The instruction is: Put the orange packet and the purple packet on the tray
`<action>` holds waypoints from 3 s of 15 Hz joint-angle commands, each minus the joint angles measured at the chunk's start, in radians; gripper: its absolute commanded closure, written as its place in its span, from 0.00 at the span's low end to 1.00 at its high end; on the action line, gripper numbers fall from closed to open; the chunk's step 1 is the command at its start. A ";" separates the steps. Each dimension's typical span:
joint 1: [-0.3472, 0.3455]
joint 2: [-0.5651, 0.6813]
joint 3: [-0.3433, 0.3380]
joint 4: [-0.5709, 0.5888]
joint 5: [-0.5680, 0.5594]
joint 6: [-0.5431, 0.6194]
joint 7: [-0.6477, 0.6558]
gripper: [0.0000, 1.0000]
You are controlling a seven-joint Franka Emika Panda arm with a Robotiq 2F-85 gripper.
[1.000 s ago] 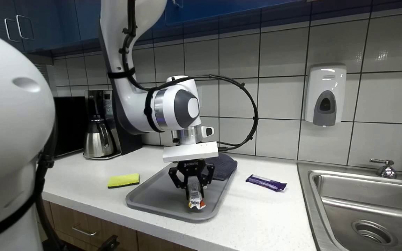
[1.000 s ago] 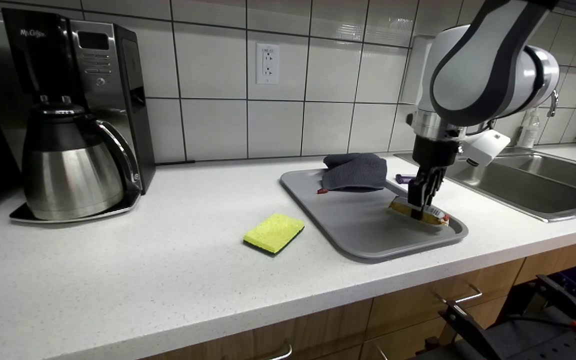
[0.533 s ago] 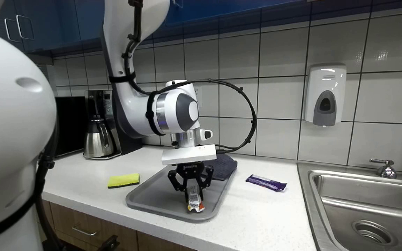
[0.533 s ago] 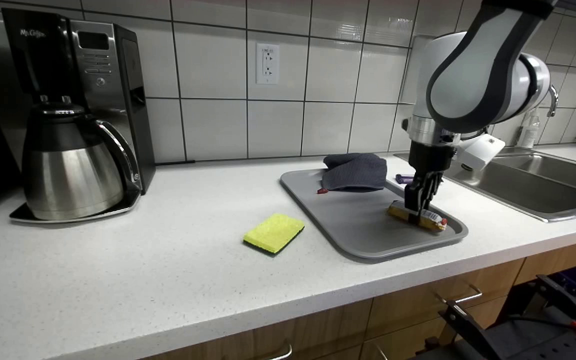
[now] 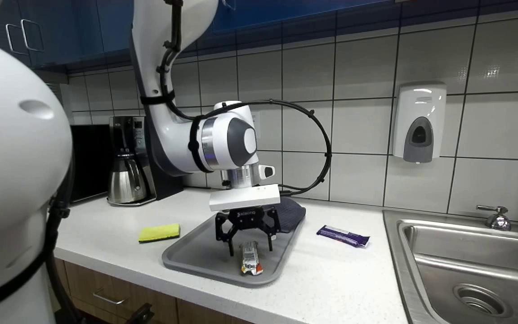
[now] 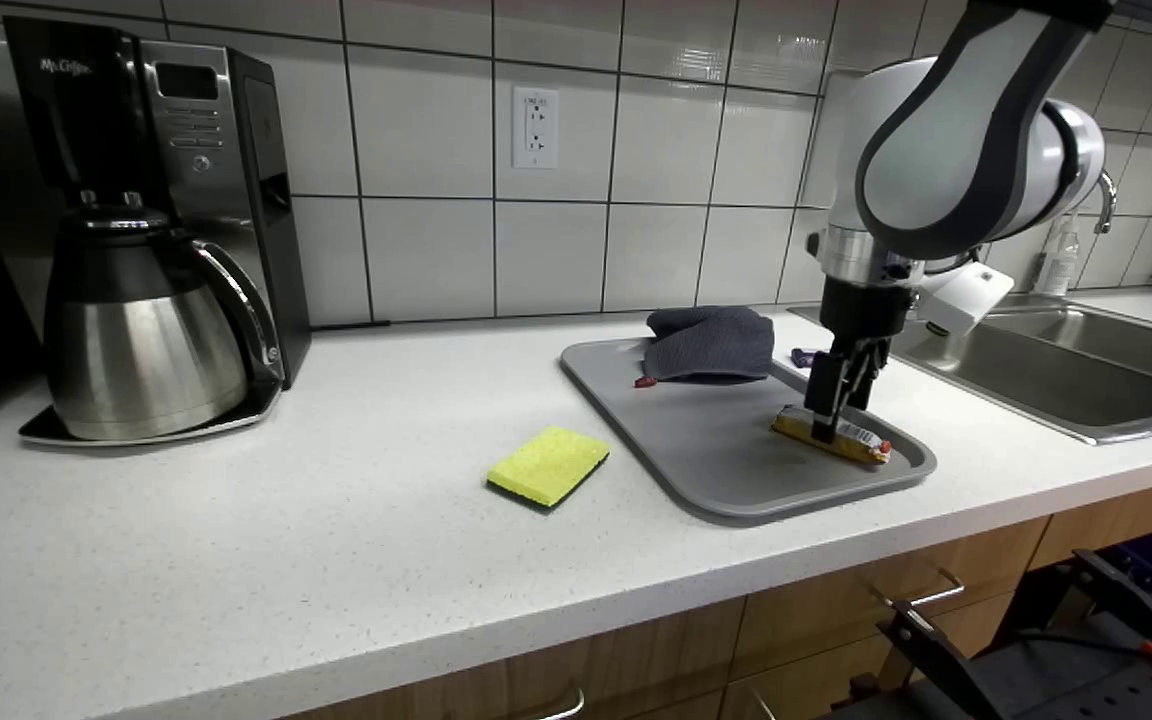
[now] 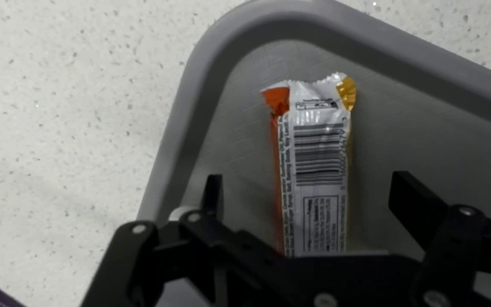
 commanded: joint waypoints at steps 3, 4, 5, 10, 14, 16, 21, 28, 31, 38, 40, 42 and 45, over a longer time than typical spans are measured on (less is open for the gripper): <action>-0.045 -0.099 -0.011 -0.017 0.013 -0.060 -0.060 0.00; -0.051 -0.102 -0.016 -0.012 0.018 -0.062 -0.064 0.00; -0.057 -0.105 -0.023 -0.006 0.018 -0.066 -0.065 0.00; -0.091 -0.096 -0.061 0.035 0.016 -0.079 -0.062 0.00; -0.110 -0.077 -0.077 0.077 0.041 -0.091 -0.055 0.00; -0.115 -0.064 -0.082 0.101 0.053 -0.100 -0.045 0.00; -0.128 -0.016 -0.095 0.178 0.076 -0.124 -0.029 0.00; -0.151 0.087 -0.112 0.306 0.082 -0.151 -0.027 0.00; -0.167 0.137 -0.099 0.364 0.125 -0.175 -0.034 0.00; -0.189 0.246 -0.074 0.499 0.238 -0.229 -0.020 0.00; -0.196 0.275 -0.070 0.540 0.262 -0.244 -0.013 0.00; -0.198 0.300 -0.068 0.570 0.280 -0.244 0.006 0.00; -0.202 0.325 -0.060 0.605 0.313 -0.253 0.041 0.00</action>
